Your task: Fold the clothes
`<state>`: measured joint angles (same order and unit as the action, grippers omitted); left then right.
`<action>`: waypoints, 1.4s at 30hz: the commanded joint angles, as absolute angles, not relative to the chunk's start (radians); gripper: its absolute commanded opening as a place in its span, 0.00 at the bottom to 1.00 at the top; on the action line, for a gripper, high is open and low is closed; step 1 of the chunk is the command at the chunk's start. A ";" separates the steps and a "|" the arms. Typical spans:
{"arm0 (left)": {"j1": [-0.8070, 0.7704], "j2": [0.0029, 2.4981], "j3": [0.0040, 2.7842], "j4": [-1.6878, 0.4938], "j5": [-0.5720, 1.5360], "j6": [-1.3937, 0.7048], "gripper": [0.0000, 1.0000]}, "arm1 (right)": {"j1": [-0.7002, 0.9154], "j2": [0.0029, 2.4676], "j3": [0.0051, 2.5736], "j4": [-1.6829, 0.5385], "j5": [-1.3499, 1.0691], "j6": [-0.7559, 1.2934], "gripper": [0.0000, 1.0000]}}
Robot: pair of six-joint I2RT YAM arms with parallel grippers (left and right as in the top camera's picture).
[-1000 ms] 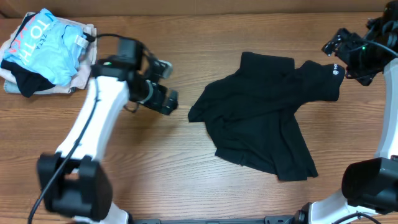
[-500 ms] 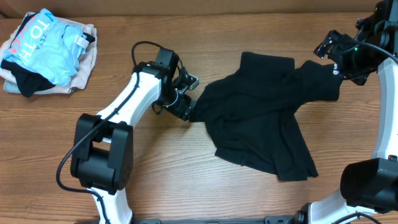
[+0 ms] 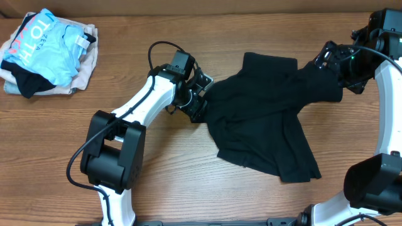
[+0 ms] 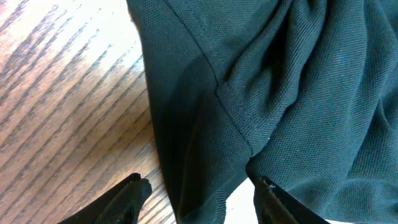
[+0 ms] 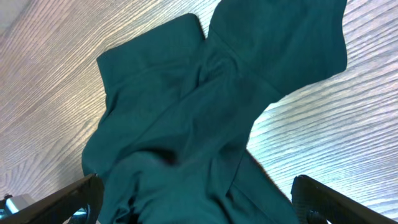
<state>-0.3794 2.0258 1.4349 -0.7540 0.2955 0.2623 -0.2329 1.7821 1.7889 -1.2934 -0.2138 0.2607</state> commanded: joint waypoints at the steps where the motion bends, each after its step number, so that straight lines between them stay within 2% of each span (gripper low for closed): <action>1: -0.382 2.040 1.433 -0.751 0.281 0.262 0.58 | -0.228 1.781 1.785 -1.287 -0.219 0.253 1.00; 5: -0.382 2.040 1.432 -0.746 0.281 0.262 0.54 | -0.228 1.781 1.785 -1.290 -0.219 0.253 1.00; 11: -0.382 2.040 1.425 -0.745 0.281 0.262 0.35 | -0.228 1.781 1.785 -1.296 -0.219 0.253 1.00; 19: -0.381 2.040 1.410 -0.727 0.281 0.261 0.33 | -0.228 1.781 1.785 -1.315 -0.219 0.253 1.00; 24: -0.381 2.040 1.409 -0.727 0.281 0.261 0.28 | -0.228 1.781 1.785 -1.318 -0.221 0.253 1.00; 27: -0.380 2.040 1.409 -0.728 0.281 0.262 0.19 | -0.228 1.781 1.785 -1.325 -0.228 0.254 1.00; 30: -0.380 2.040 1.407 -0.727 0.281 0.261 0.04 | -0.228 1.781 1.785 -1.333 -0.228 0.253 1.00; 33: -0.380 2.040 1.406 -0.725 0.274 0.233 0.04 | -0.228 1.781 1.785 -1.343 -0.228 0.254 1.00; 36: -0.374 2.037 1.420 -0.733 0.133 0.132 0.04 | -0.221 1.781 1.785 -1.361 -0.231 0.253 1.00; 38: -0.356 2.024 1.476 -0.806 -0.007 0.077 0.04 | -0.200 1.781 1.785 -1.375 -0.231 0.239 0.99; 42: -0.312 2.000 1.646 -0.990 -0.134 0.065 0.04 | -0.149 1.781 1.785 -1.390 -0.238 0.230 0.99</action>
